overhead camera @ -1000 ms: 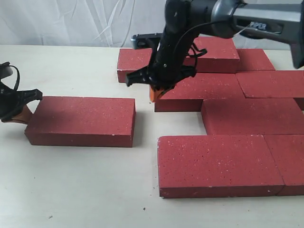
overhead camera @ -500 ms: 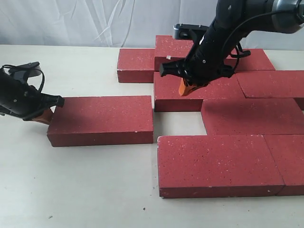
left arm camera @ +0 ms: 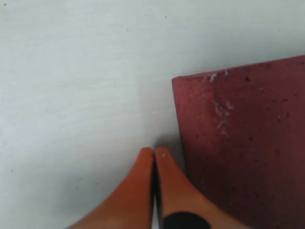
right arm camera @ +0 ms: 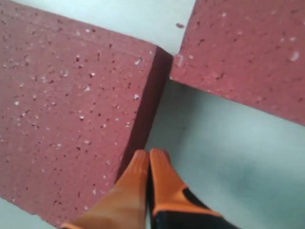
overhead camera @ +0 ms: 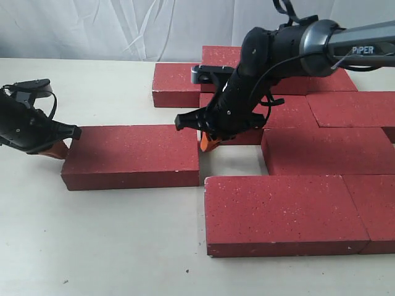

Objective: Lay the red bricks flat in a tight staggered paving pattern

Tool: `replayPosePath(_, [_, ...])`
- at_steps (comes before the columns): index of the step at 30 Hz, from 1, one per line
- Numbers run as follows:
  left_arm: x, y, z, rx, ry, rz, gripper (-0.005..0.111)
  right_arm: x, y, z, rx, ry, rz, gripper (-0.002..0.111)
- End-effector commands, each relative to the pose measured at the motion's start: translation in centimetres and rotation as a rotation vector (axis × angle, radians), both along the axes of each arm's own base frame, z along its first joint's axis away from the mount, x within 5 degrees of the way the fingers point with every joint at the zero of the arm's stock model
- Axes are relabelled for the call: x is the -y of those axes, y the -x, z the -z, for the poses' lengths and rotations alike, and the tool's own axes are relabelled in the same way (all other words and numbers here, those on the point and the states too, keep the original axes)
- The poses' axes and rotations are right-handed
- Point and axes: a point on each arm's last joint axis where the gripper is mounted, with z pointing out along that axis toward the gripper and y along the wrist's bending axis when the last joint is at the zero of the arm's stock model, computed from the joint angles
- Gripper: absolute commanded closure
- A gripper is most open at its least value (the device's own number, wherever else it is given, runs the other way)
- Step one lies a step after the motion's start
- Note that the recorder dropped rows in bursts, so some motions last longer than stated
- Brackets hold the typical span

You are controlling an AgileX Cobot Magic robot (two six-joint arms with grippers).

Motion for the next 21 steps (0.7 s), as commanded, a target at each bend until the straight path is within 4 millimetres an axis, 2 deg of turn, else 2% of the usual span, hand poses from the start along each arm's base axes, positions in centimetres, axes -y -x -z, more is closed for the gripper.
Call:
replayPosePath(1, [0.1, -0.1, -0.1, 0.007, -0.006, 0.004, 0.107, -0.8, 0.3, 1.0, -0.006, 0.002, -0.017, 0.109])
replayPosePath(8, [0.2, 0.0, -0.1, -0.008, 0.003, 0.012, 0.107, -2.1, 1.3, 0.9, -0.011, -0.003, -0.075, 0.109])
replayPosePath(21, [0.5, 0.3, 0.0, -0.043, 0.025, 0.028, 0.107, -1.6, 1.6, 0.9, -0.035, 0.05, -0.12, 0.109])
